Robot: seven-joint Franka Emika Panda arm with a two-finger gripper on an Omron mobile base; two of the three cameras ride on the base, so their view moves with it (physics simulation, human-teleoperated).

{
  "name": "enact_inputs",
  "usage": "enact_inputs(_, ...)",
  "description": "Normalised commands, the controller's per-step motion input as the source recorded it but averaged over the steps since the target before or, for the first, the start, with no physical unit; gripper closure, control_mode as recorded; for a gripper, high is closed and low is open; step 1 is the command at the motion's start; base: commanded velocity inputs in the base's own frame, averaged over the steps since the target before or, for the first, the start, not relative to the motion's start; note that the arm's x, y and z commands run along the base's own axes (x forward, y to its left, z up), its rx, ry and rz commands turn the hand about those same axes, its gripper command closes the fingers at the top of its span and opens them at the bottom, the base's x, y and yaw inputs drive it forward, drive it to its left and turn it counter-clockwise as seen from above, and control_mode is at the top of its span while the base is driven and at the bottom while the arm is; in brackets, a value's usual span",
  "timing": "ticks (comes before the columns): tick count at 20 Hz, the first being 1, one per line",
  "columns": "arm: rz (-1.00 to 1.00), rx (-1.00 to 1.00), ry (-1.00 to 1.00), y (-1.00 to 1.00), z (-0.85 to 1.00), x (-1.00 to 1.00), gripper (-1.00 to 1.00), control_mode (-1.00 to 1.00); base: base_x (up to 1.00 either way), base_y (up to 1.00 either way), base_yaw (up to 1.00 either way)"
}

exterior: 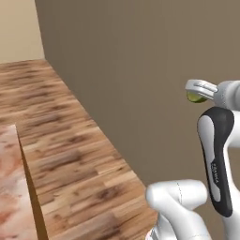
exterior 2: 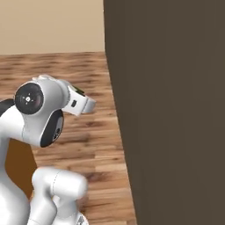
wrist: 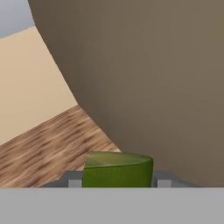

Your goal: Take the lemon wedge from the fridge and place it on the plate with fish on the dining counter.

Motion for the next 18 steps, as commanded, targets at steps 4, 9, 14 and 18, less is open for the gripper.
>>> enact_inputs(4, 0.0, 0.0, 0.0, 0.0, 0.0, 0.0, 1.0, 1.0, 1.0, 0.0, 0.29)
enact_inputs(9, 0.0, 0.0, 0.0, 0.0, 0.0, 0.0, 1.0, 1.0, 1.0, 0.0, 0.28)
enact_inputs(14, 0.0, 0.0, 0.0, 0.0, 0.0, 0.0, 1.0, 1.0, 1.0, 0.0, 0.29)
enact_inputs(18, 0.0, 0.0, 0.0, 0.0, 0.0, 0.0, 1.0, 1.0, 1.0, 0.0, 0.32)
